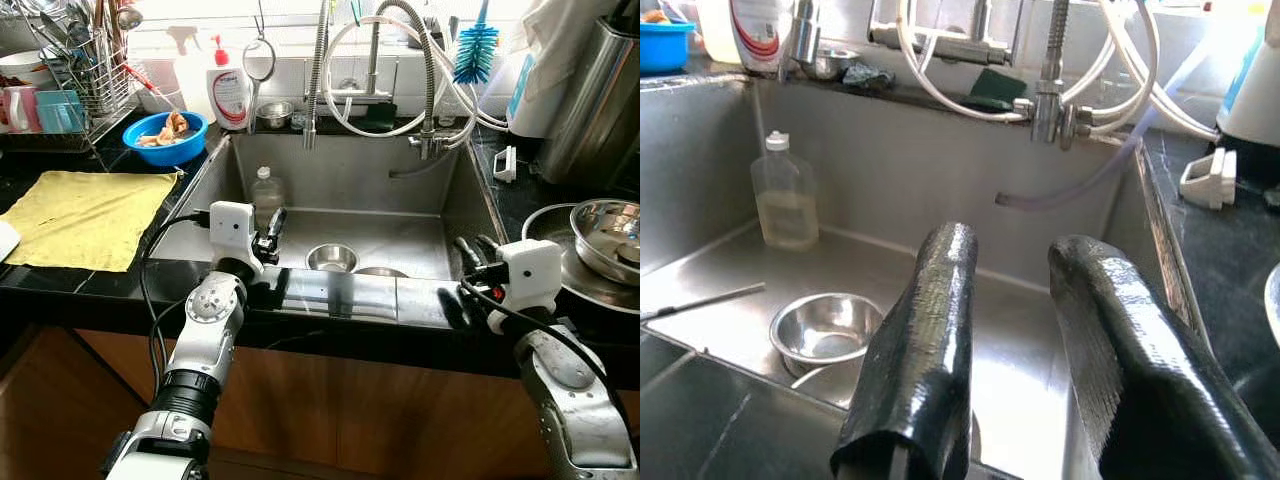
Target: Kitchen organization
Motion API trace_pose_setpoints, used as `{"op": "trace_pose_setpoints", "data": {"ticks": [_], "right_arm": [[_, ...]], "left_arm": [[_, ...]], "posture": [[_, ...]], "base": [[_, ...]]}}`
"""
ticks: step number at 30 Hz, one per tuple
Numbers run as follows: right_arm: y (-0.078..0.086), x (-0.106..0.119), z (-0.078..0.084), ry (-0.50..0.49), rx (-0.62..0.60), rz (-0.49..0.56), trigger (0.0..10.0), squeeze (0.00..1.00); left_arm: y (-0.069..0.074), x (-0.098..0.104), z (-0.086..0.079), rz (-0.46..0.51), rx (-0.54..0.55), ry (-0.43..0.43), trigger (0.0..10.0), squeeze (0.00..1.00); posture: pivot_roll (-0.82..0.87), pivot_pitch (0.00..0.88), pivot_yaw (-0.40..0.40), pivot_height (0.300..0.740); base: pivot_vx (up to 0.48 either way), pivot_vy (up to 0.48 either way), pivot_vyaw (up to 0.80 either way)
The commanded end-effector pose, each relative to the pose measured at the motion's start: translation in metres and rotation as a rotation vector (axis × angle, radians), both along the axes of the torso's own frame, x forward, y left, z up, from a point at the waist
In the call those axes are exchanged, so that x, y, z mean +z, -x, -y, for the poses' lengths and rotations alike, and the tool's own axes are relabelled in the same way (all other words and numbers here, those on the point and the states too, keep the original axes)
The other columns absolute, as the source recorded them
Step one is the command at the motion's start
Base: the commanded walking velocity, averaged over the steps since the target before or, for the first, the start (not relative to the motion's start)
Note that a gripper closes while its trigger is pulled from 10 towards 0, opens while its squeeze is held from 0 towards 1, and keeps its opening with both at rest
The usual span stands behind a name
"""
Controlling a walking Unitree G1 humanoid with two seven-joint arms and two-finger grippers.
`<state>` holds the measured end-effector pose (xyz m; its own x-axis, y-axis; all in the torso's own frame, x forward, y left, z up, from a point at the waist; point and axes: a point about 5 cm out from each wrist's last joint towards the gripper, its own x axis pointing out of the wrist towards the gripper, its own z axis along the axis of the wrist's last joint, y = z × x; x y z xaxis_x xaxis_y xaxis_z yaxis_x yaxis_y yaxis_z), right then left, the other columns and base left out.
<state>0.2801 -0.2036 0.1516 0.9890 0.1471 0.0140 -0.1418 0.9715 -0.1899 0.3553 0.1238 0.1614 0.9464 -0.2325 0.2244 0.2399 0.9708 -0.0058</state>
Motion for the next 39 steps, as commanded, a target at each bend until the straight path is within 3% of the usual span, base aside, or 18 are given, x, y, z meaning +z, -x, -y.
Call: {"op": "trace_pose_setpoints", "data": {"ticks": [1,5,6,7,10,14,20,24,28,29,30,31,34,35,36,39], "right_arm": [[-0.002,0.003,-0.002,-0.004,0.0,0.012,10.0,0.8],[-0.002,0.004,-0.004,-0.004,0.005,0.018,10.0,0.78],[-0.002,0.005,-0.004,0.007,0.001,0.024,10.0,0.72],[-0.002,0.008,-0.004,0.031,-0.015,0.042,10.0,0.0],[-0.001,0.016,-0.004,0.06,-0.046,0.084,10.0,0.0],[0.01,0.048,0.004,0.091,-0.202,0.261,10.0,0.0],[0.034,0.071,0.021,0.114,-0.385,0.388,10.0,0.0],[0.055,0.072,0.039,0.13,-0.546,0.393,10.0,0.0],[0.066,0.064,0.048,0.097,-0.612,0.357,10.0,0.0],[0.07,0.06,0.051,0.094,-0.641,0.339,10.0,0.62],[0.07,0.06,0.051,0.094,-0.641,0.339,10.0,0.62],[0.073,0.058,0.054,0.099,-0.666,0.325,10.0,1.0],[0.078,0.053,0.057,0.105,-0.7,0.301,10.0,1.0],[0.079,0.051,0.058,0.101,-0.706,0.291,10.0,0.84],[0.08,0.049,0.058,0.099,-0.711,0.283,10.0,0.0],[0.082,0.047,0.058,0.083,-0.73,0.271,10.0,0.0]], "left_arm": [[-0.001,0.003,-0.003,0.009,0.005,-0.008,10.0,0.0],[-0.001,0.003,-0.003,0.009,0.005,-0.009,10.0,0.0],[-0.001,0.003,-0.003,0.009,0.004,-0.009,10.0,0.0],[-0.001,0.003,-0.003,0.01,0.004,-0.009,10.0,0.0],[-0.001,0.003,-0.003,0.01,0.005,-0.009,10.0,0.0],[0.0,0.003,-0.003,0.01,0.005,-0.009,10.0,0.0],[0.0,0.003,-0.002,0.007,0.001,-0.009,10.0,0.0],[-0.001,0.002,0.0,0.006,-0.005,-0.007,10.0,0.0],[-0.001,0.002,0.001,0.006,-0.01,-0.005,10.0,0.0],[-0.001,0.002,0.002,0.006,-0.012,-0.004,10.0,0.0],[-0.001,0.002,0.002,0.006,-0.012,-0.004,10.0,0.0],[0.0,0.002,0.002,0.006,-0.013,-0.004,10.0,0.0],[-0.001,0.002,0.002,0.006,-0.015,-0.004,10.0,0.0],[-0.001,0.002,0.002,0.006,-0.015,-0.003,10.0,0.0],[-0.001,0.002,0.002,0.007,-0.017,-0.004,10.0,0.0],[-0.001,0.003,0.002,0.009,-0.019,-0.003,10.0,0.0]], "posture": [[-0.06,0.0,0.049,0.74],[-0.06,0.0,0.05,0.74],[-0.06,0.0,0.05,0.74],[-0.05,0.0,0.05,0.74],[-0.06,0.0,0.05,0.74],[-0.06,0.0,0.051,0.74],[-0.07,0.0,0.055,0.74],[-0.08,0.0,0.055,0.74],[-0.08,0.0,0.057,0.74],[-0.08,0.0,0.057,0.74],[-0.08,0.0,0.057,0.74],[-0.08,0.0,0.056,0.74],[-0.08,0.0,0.057,0.74],[-0.08,0.0,0.057,0.74],[-0.08,0.0,0.058,0.74],[-0.08,0.0,0.058,0.74]], "base": [[0.0,0.0,0.0],[0.0,0.0,0.0],[0.0,0.0,0.0],[0.0,0.0,0.0],[0.0,0.0,0.0],[0.0,0.0,0.0],[0.0,0.0,0.0],[0.0,0.0,0.0],[0.0,0.0,0.0],[0.0,0.0,0.0],[0.0,0.0,0.0],[0.0,0.0,0.0],[0.0,0.0,0.0],[0.0,0.0,0.0],[0.0,0.0,0.0],[0.0,0.0,0.0]]}}
